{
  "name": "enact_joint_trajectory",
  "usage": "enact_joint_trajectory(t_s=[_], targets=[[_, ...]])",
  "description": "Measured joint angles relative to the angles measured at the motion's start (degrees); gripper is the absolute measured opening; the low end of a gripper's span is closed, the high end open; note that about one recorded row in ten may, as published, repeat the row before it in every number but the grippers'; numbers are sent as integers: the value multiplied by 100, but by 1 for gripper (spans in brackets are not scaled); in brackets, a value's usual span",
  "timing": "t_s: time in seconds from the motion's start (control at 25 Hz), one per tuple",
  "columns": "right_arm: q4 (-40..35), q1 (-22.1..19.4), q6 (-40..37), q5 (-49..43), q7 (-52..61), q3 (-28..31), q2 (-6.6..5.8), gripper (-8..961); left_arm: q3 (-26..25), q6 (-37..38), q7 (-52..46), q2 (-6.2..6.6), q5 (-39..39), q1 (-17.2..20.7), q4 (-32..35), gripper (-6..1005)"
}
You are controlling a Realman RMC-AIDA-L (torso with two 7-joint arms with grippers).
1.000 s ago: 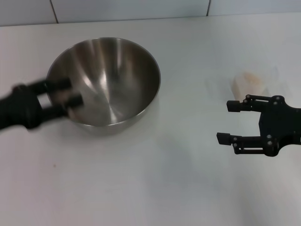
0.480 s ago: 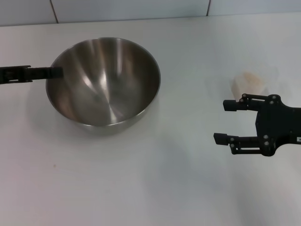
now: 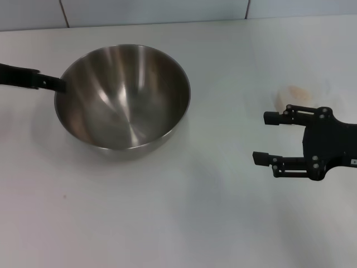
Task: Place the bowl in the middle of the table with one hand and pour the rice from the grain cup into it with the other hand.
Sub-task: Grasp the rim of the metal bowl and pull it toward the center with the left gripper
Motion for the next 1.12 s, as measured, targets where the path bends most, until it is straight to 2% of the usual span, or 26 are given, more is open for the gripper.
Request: enact_joint_trajectory(t_s=[0.08,0.16,0.28,0.84,1.12], targets=[[1,0,-1,2,-2,5,-1,785,0,0,0,0,0,0,0,675],[2,-7,-1,4,-3,8,-2,785,540,29,-193,-17,82,-30,-68,675],[-23,-16,-2,5,-7,8,-4,785,680,17,-223,-15,90,-53,-147,673],[-43,23,-62,32,-65,17,-15,785,743,-284,-165,-9,111,-225,-856,667],[-51,28,-73,38,-71,17,-14,785,758,-458,-122,-2,203,-170,-756,646]])
